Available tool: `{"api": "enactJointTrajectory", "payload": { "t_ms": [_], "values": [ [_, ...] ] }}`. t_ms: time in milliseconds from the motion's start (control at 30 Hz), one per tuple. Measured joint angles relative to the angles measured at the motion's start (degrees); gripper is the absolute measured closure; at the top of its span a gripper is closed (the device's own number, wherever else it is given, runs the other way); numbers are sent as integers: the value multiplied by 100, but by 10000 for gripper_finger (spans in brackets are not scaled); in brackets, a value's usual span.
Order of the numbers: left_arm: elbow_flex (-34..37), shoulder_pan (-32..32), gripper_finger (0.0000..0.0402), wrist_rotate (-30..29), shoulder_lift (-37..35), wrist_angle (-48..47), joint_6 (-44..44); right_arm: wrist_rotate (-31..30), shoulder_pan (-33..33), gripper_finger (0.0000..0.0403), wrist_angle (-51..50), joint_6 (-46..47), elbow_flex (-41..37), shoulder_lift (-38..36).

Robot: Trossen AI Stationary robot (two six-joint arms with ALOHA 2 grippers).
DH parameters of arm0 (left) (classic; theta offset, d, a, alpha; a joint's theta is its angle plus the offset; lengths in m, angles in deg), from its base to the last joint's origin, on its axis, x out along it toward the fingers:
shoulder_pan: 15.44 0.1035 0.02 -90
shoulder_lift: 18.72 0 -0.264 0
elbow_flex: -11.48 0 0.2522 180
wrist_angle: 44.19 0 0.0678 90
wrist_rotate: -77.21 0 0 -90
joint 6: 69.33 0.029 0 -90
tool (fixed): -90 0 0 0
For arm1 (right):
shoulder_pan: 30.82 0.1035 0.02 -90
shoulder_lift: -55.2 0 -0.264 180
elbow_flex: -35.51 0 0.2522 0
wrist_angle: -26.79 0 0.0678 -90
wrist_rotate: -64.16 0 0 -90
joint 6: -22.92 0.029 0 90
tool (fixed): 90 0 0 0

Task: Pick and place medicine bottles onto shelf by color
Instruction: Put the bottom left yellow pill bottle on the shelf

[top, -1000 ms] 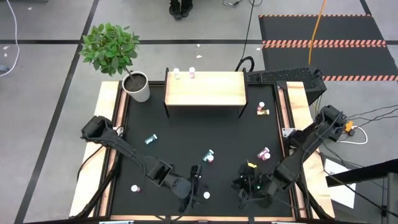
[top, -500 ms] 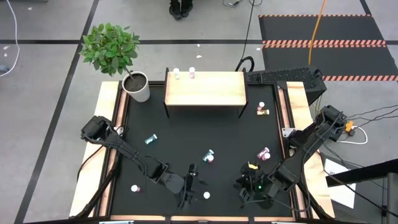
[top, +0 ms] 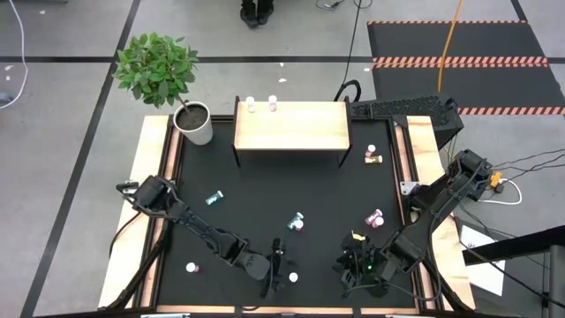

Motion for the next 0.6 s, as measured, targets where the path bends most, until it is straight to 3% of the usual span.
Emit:
{"api": "enactJointTrajectory", "payload": {
  "t_ms": [367, 600],
  "values": [
    [-2, 212, 128, 627, 73, 7, -440, 4, -2, 265, -11, -32, 0, 0],
    [-11, 302, 128, 657, 63, 9, -259, 4, -2, 265, -16, -32, 0, 0]
  ]
}}
